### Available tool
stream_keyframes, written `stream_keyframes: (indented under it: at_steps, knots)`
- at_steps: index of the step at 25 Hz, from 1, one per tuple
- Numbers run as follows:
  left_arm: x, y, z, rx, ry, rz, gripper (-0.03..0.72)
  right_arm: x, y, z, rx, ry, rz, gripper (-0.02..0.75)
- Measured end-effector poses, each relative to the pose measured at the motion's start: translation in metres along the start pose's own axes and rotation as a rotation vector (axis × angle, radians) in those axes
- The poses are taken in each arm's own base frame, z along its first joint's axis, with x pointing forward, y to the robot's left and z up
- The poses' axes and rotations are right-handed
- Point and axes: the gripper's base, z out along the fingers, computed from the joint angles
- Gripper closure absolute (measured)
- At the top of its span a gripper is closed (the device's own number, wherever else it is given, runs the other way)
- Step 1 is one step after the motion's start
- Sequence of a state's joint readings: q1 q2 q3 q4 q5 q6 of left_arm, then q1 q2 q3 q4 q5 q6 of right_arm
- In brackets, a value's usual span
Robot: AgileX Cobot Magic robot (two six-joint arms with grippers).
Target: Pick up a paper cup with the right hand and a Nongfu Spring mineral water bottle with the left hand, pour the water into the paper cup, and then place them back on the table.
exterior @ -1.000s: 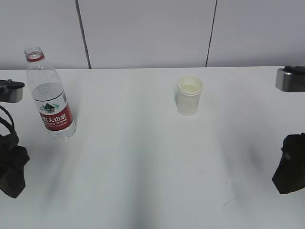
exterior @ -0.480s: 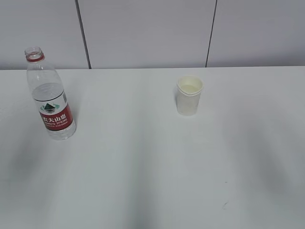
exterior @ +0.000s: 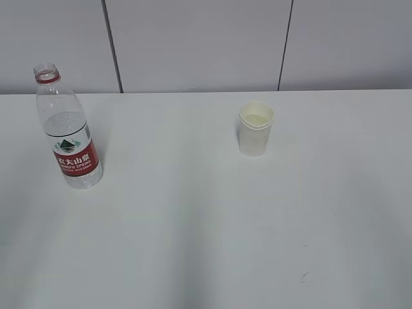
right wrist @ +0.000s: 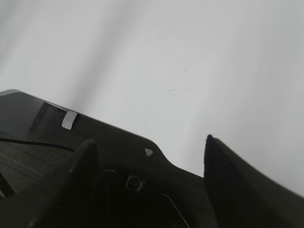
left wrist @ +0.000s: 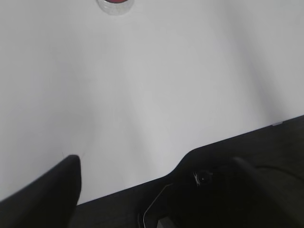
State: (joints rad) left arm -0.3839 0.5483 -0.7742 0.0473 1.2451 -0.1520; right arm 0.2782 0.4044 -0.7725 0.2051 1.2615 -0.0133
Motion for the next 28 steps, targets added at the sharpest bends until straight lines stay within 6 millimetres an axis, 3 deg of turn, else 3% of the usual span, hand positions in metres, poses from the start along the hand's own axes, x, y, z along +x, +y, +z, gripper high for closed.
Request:
stream_keyframes:
  at_steps: [9, 16, 28]
  knots:
    - [0.058, 0.009, -0.023, 0.028, -0.203, -0.010, 0.124, 0.047, -0.006, 0.004, 0.029, -0.061, -0.024, 0.220]
    - [0.097, 0.015, -0.029, 0.050, -0.363, -0.018, 0.124, 0.070, -0.009, 0.010, 0.036, -0.096, -0.076, 0.220]
    - [0.101, 0.022, -0.022, -0.037, -0.354, 0.031, 0.124, 0.083, -0.009, 0.003, 0.048, -0.182, -0.128, 0.219]
